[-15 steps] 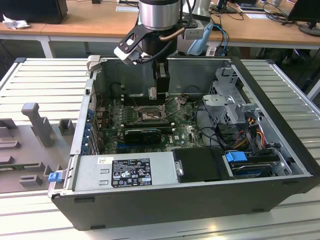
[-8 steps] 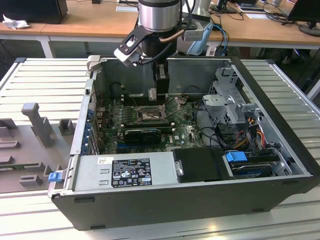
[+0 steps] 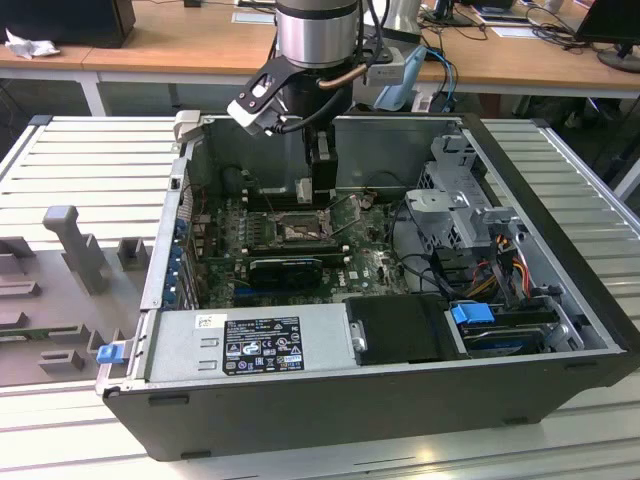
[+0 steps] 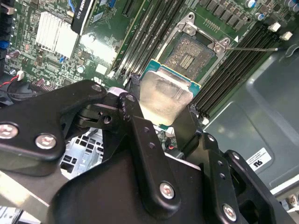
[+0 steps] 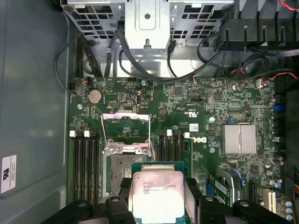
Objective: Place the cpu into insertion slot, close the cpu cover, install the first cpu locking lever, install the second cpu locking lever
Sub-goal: 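Place the cpu into insertion slot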
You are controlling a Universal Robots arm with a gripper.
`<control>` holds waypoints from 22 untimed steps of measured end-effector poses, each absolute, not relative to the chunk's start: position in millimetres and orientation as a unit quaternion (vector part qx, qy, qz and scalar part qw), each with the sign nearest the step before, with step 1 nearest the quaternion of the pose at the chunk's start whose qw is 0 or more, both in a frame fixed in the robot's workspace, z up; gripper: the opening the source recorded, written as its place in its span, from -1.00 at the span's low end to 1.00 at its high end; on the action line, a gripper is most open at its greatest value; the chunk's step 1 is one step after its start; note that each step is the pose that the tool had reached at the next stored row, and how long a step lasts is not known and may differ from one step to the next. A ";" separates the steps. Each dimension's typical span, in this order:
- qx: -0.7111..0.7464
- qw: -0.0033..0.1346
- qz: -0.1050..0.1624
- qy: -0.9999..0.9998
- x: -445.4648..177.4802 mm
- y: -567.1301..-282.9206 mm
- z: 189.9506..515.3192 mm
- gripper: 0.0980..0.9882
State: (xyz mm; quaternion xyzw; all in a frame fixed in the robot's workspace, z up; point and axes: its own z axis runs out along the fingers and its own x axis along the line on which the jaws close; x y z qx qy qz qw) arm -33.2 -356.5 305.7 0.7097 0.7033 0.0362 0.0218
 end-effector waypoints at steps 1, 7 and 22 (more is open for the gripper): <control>0.710 0.022 0.036 0.703 -33.4 -356.3 304.4 -0.03; 0.710 0.022 0.036 0.703 -33.5 -355.7 296.5 -0.03; 0.710 0.022 0.036 0.703 -33.5 -355.7 288.9 -0.03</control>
